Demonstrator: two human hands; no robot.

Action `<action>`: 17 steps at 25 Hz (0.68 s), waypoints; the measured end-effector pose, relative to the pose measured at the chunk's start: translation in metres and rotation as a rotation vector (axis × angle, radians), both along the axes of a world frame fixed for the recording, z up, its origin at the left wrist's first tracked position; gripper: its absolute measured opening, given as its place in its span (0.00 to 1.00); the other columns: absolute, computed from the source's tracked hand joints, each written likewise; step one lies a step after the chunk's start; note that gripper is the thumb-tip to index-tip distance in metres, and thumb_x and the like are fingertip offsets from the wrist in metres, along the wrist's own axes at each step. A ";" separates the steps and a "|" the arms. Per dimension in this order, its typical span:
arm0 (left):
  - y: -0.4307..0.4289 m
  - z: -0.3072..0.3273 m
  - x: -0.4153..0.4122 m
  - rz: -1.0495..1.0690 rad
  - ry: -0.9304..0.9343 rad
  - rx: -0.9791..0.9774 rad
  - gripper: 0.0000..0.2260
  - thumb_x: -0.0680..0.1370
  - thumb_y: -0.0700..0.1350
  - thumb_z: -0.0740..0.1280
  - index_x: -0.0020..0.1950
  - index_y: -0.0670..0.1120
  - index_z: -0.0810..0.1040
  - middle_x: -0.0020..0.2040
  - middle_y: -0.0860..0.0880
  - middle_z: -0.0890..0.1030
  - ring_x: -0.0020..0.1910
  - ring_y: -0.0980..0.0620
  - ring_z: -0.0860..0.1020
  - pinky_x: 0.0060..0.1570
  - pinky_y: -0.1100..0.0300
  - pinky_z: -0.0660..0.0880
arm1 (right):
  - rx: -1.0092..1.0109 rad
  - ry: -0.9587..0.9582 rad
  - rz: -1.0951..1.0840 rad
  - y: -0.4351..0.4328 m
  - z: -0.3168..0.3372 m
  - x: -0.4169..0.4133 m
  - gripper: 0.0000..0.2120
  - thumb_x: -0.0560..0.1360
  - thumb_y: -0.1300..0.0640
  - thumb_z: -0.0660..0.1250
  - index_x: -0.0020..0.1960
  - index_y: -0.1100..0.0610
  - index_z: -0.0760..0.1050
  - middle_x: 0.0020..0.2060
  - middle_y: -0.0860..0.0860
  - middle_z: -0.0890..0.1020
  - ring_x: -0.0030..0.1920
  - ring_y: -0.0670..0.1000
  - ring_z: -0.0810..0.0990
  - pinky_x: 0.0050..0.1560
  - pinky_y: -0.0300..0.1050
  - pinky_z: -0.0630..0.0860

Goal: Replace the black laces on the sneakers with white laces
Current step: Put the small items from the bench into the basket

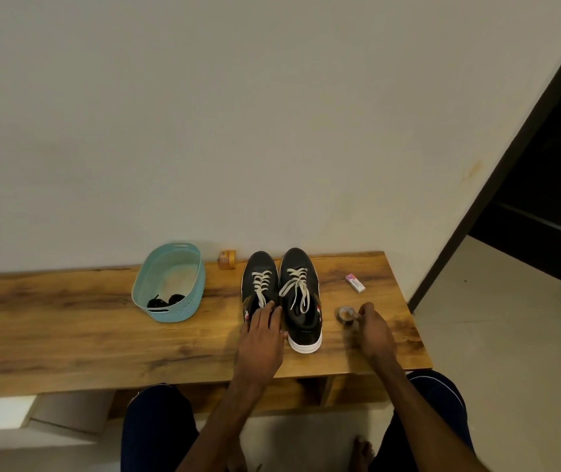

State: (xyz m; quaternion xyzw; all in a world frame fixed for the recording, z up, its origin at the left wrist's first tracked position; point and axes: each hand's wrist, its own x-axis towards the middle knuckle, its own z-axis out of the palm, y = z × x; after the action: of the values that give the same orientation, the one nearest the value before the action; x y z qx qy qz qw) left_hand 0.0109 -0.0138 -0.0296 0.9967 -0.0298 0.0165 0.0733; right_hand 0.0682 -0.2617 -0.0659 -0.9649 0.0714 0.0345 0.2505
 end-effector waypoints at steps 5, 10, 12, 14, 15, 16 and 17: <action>0.004 0.000 0.003 0.026 0.075 0.042 0.34 0.81 0.60 0.60 0.81 0.49 0.49 0.81 0.45 0.49 0.80 0.45 0.51 0.76 0.45 0.57 | -0.155 0.131 0.142 0.009 0.006 0.022 0.26 0.78 0.44 0.67 0.73 0.47 0.66 0.70 0.54 0.65 0.68 0.56 0.67 0.58 0.52 0.76; 0.020 -0.016 0.005 0.210 0.275 -0.124 0.43 0.78 0.49 0.69 0.81 0.46 0.41 0.81 0.43 0.46 0.79 0.42 0.53 0.72 0.47 0.67 | -0.164 0.137 0.150 0.018 -0.001 0.041 0.21 0.78 0.51 0.67 0.69 0.52 0.68 0.66 0.54 0.74 0.62 0.55 0.74 0.57 0.52 0.77; 0.023 -0.019 0.009 0.198 0.248 -0.212 0.41 0.78 0.46 0.69 0.81 0.46 0.44 0.81 0.45 0.50 0.78 0.45 0.59 0.69 0.51 0.70 | 0.048 0.116 0.097 0.024 -0.003 0.043 0.19 0.78 0.49 0.67 0.67 0.52 0.70 0.61 0.53 0.78 0.58 0.54 0.78 0.57 0.53 0.77; 0.026 -0.019 0.013 0.189 0.219 -0.256 0.41 0.78 0.45 0.70 0.81 0.46 0.45 0.81 0.46 0.52 0.77 0.47 0.62 0.68 0.52 0.72 | 0.182 0.114 0.098 0.035 -0.005 0.042 0.20 0.78 0.50 0.68 0.68 0.53 0.70 0.61 0.53 0.79 0.59 0.54 0.78 0.58 0.54 0.77; 0.027 -0.020 0.015 0.182 0.217 -0.263 0.41 0.77 0.45 0.70 0.81 0.47 0.46 0.81 0.47 0.53 0.77 0.47 0.63 0.67 0.52 0.72 | 0.212 0.118 0.101 0.041 -0.006 0.041 0.21 0.78 0.52 0.69 0.69 0.53 0.69 0.63 0.53 0.79 0.60 0.54 0.78 0.59 0.54 0.77; 0.028 -0.020 0.016 0.175 0.219 -0.267 0.42 0.77 0.45 0.70 0.81 0.47 0.45 0.81 0.47 0.53 0.76 0.47 0.63 0.67 0.52 0.72 | 0.229 0.119 0.097 0.045 -0.006 0.040 0.21 0.78 0.55 0.69 0.69 0.53 0.69 0.64 0.53 0.78 0.61 0.54 0.77 0.59 0.53 0.76; 0.028 -0.020 0.016 0.172 0.221 -0.271 0.42 0.77 0.45 0.70 0.81 0.47 0.45 0.81 0.48 0.53 0.77 0.48 0.62 0.67 0.52 0.72 | 0.241 0.121 0.096 0.048 -0.006 0.040 0.21 0.77 0.57 0.69 0.68 0.53 0.69 0.64 0.53 0.77 0.60 0.54 0.77 0.59 0.52 0.76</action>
State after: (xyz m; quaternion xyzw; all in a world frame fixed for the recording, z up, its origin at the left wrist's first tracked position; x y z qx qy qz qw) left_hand 0.0264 0.0144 -0.0498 0.9723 0.0664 -0.0828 0.2082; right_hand 0.1081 -0.2135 -0.0716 -0.9262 0.0356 0.1130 0.3579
